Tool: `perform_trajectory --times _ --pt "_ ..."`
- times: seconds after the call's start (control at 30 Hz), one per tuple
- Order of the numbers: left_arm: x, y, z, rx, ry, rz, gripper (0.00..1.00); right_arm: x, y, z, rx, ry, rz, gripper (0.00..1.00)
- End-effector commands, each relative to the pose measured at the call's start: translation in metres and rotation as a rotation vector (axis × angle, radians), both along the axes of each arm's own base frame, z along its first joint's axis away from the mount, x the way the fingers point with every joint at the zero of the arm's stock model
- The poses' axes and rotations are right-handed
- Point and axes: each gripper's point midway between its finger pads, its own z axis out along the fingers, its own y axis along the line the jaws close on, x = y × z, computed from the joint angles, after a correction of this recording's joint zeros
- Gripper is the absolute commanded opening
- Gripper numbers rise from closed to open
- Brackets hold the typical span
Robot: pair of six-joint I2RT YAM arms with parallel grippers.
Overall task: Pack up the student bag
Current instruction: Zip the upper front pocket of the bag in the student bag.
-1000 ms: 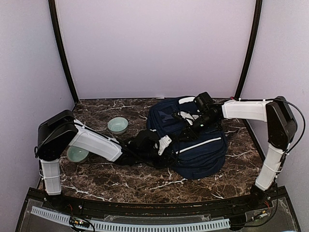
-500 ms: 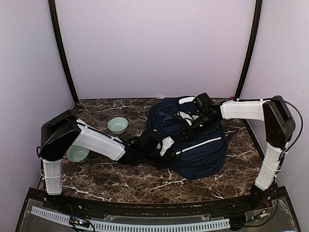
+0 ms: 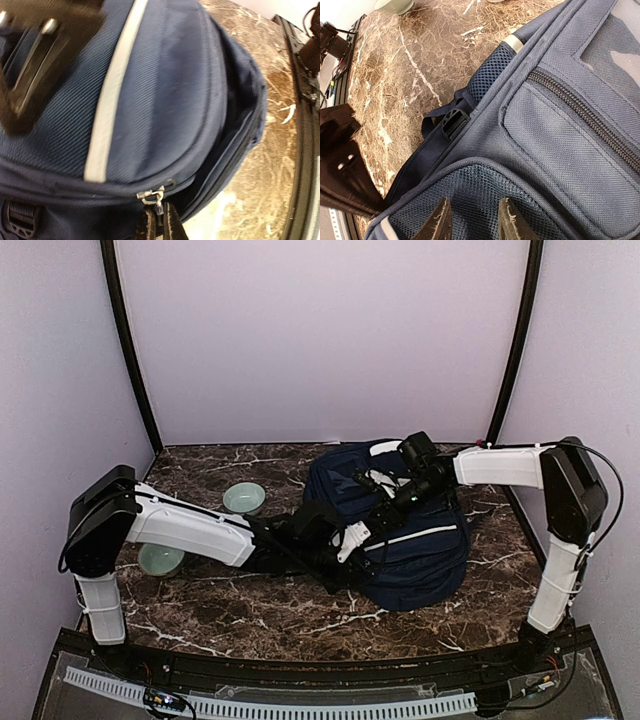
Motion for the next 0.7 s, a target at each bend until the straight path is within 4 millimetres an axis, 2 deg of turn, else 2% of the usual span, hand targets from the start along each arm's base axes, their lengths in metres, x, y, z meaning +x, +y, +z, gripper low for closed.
perform_trajectory --times 0.0,0.2,0.37,0.53,0.67 --pt "-0.066 -0.030 0.025 -0.048 0.098 -0.263 0.00 0.006 -0.018 -0.039 -0.116 0.051 -0.061 0.32" --pt "-0.070 -0.074 0.043 -0.176 0.075 -0.298 0.00 0.004 -0.017 -0.042 -0.113 0.069 -0.056 0.32" --pt "-0.054 -0.099 0.051 -0.297 0.010 -0.229 0.00 0.000 -0.014 -0.039 -0.090 0.091 -0.040 0.32" --pt "-0.042 -0.124 0.050 -0.376 -0.027 -0.194 0.00 -0.002 -0.011 -0.037 -0.076 0.116 -0.031 0.32" --pt "-0.033 -0.146 0.051 -0.429 -0.027 -0.181 0.02 0.000 -0.012 -0.023 -0.050 0.112 -0.036 0.32"
